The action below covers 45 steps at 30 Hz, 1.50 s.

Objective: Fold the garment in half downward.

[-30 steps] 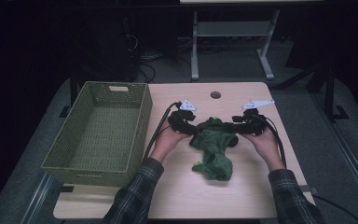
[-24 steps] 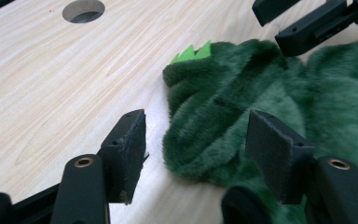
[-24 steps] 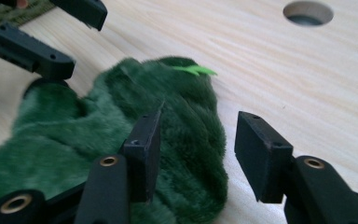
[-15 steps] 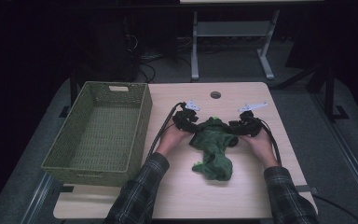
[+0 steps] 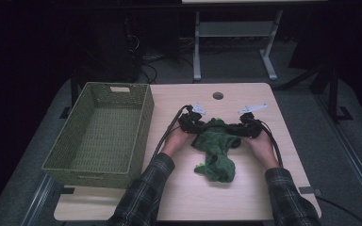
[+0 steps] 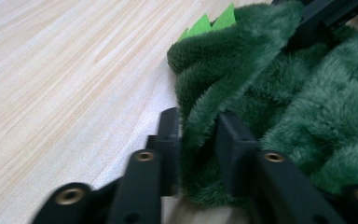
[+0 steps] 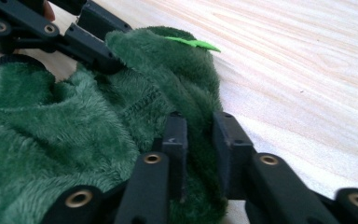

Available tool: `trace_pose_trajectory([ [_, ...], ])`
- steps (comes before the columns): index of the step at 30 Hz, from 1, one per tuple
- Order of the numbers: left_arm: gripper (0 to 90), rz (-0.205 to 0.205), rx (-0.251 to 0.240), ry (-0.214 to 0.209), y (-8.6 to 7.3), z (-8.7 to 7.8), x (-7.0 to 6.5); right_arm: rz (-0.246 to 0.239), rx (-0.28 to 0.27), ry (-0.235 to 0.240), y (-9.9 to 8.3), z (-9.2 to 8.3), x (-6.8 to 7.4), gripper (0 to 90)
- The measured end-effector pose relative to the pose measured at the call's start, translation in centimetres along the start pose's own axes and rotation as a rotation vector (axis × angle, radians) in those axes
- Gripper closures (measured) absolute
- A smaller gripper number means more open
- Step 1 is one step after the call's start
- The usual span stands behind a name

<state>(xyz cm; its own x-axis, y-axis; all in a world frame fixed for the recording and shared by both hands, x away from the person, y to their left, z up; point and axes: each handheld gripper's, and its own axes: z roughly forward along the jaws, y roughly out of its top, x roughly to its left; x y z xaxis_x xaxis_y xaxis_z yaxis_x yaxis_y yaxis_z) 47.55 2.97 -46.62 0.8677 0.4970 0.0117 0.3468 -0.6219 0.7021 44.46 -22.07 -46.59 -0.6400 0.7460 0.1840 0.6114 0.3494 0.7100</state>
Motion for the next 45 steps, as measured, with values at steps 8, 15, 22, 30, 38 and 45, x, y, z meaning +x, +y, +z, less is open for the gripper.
trace_pose_trajectory([
  [8, 86.5, -0.022, -0.011, -0.014, 0.3, -0.4, -0.1, 0.009, -0.004, 0.004, 0.1, -0.3, 0.1, 86.8],
  [15, 86.0, -0.064, -0.042, -0.037, 1.2, -1.7, -0.5, 0.0, -0.035, -0.008, 0.6, -1.4, 0.3, 86.9],
  [22, 85.5, -0.102, -0.066, -0.048, 2.2, -3.3, -0.7, -0.013, -0.078, -0.008, 1.1, -3.1, 0.8, 86.8],
  [30, 85.5, -0.109, -0.1, -0.066, 2.9, -5.3, -1.3, -0.026, -0.111, 0.007, 1.5, -5.0, 1.5, 86.8],
  [38, 85.2, -0.088, -0.127, -0.085, 3.2, -7.1, -2.7, -0.052, -0.142, 0.02, 1.6, -6.7, 2.4, 86.9],
  [45, 85.1, -0.072, -0.152, -0.104, 3.1, -8.5, -3.6, -0.089, -0.155, 0.024, 1.6, -7.8, 3.7, 86.9],
])
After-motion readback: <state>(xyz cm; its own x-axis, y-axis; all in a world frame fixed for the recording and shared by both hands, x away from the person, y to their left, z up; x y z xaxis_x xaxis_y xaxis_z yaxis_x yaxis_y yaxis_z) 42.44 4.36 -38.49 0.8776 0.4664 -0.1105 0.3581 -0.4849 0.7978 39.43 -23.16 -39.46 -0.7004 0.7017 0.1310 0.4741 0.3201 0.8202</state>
